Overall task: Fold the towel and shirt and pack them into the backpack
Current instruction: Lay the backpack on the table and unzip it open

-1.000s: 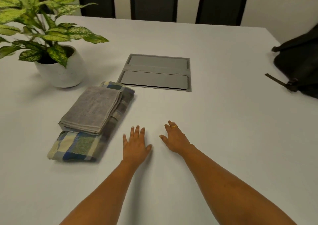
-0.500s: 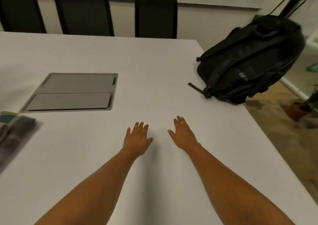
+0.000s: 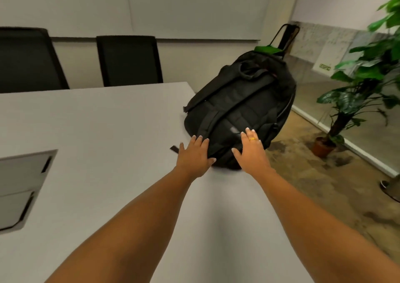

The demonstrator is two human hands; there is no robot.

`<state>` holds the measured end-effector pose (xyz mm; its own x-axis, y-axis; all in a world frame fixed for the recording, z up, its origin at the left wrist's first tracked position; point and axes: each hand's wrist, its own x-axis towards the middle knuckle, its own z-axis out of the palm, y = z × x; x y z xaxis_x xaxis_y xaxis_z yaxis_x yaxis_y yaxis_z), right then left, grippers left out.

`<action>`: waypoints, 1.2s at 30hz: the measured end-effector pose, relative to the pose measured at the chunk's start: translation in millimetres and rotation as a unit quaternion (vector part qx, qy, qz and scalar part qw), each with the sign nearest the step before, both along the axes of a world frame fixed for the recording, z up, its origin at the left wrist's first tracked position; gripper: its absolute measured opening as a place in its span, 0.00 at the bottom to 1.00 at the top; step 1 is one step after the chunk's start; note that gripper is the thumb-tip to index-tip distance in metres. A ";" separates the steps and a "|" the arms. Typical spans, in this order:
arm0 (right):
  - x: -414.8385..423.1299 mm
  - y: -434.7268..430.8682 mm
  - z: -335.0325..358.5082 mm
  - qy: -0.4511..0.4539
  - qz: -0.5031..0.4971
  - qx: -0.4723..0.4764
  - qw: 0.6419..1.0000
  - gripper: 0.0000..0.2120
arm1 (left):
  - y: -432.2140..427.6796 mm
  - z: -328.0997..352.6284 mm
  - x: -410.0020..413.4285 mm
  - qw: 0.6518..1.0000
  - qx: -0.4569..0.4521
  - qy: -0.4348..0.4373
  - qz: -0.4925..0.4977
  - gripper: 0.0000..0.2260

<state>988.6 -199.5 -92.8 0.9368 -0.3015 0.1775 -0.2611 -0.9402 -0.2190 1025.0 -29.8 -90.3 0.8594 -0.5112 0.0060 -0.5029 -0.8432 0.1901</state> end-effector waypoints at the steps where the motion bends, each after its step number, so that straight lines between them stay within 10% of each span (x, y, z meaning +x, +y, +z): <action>1: 6.4 -12.9 3.5 -0.013 -0.020 -0.002 1.000 0.30 | -14.7 3.6 8.2 1.000 0.001 -0.004 -0.007 0.30; 11: 52.8 -93.2 20.7 -0.122 -0.195 0.234 0.945 0.40 | -92.3 10.0 44.7 0.993 0.035 -0.072 -0.081 0.30; 19: 88.0 -110.7 15.3 -0.161 -0.316 0.475 0.805 0.40 | -91.6 7.5 51.2 0.993 0.030 -0.067 -0.090 0.30; 23: 90.6 -102.3 9.3 -0.207 -0.307 0.429 0.824 0.26 | -78.2 6.3 57.7 0.995 0.024 -0.060 -0.075 0.30; 36: 44.8 -13.7 28.4 -0.319 -0.074 0.152 0.932 0.21 | -20.7 96.5 36.3 0.969 -0.024 -0.232 -0.083 0.30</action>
<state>1033.4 -213.2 -64.4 0.6130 -0.5468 0.5702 -0.1087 -0.7733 -0.6247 1061.3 -50.4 6.2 0.6644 -0.6314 0.3999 -0.6713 -0.7394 -0.0522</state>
